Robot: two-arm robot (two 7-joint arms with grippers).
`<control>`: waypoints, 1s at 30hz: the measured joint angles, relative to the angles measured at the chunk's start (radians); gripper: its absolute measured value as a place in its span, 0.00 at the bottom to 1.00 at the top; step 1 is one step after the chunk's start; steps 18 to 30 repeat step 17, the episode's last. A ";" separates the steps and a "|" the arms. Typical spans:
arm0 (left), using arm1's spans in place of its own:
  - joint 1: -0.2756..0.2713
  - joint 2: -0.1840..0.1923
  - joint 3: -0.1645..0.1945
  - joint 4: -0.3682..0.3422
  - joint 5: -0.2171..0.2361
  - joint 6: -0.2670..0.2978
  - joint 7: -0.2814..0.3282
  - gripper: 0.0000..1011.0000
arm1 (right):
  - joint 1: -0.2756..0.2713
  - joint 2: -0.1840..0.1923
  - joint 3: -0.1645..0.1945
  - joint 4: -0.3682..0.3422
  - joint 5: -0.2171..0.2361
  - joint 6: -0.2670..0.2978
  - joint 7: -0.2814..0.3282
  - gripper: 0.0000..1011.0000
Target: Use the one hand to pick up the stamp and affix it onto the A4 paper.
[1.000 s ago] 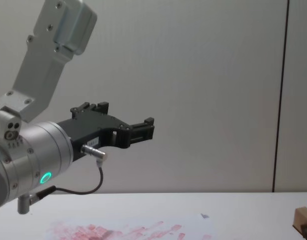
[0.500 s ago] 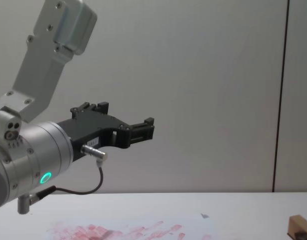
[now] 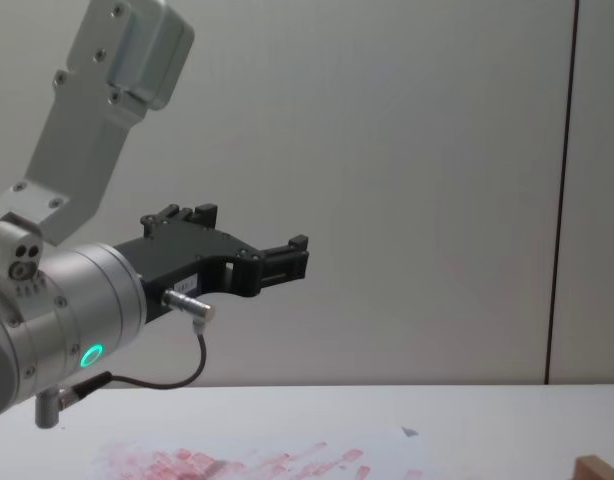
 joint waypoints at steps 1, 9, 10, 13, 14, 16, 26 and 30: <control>0.000 0.000 0.000 0.000 0.000 0.000 0.000 0.99 | 0.000 0.000 0.000 0.001 0.000 0.000 0.000 0.48; 0.000 0.000 0.000 0.000 0.000 0.000 0.000 0.99 | 0.003 -0.004 -0.002 0.006 -0.004 0.003 0.003 0.72; 0.000 0.000 0.000 0.000 0.000 0.000 0.000 0.99 | 0.004 -0.004 -0.002 0.007 -0.005 0.003 0.004 0.77; 0.000 0.000 0.000 0.000 0.000 0.000 0.000 0.99 | 0.004 -0.005 -0.002 0.008 -0.006 0.004 0.004 0.83; 0.000 0.000 0.000 0.000 0.000 0.000 0.000 0.99 | 0.004 -0.005 -0.002 0.008 -0.006 0.005 0.004 0.88; 0.000 0.000 0.000 0.000 0.000 0.000 0.000 0.99 | 0.005 -0.005 -0.003 0.009 -0.007 0.005 0.004 0.93; 0.000 0.000 0.000 0.000 0.000 0.000 0.000 0.99 | 0.005 -0.005 -0.003 0.009 -0.007 0.005 0.005 0.95; 0.000 0.000 0.000 0.000 0.000 0.000 0.000 0.99 | 0.005 -0.005 -0.003 0.009 -0.007 0.005 0.005 0.95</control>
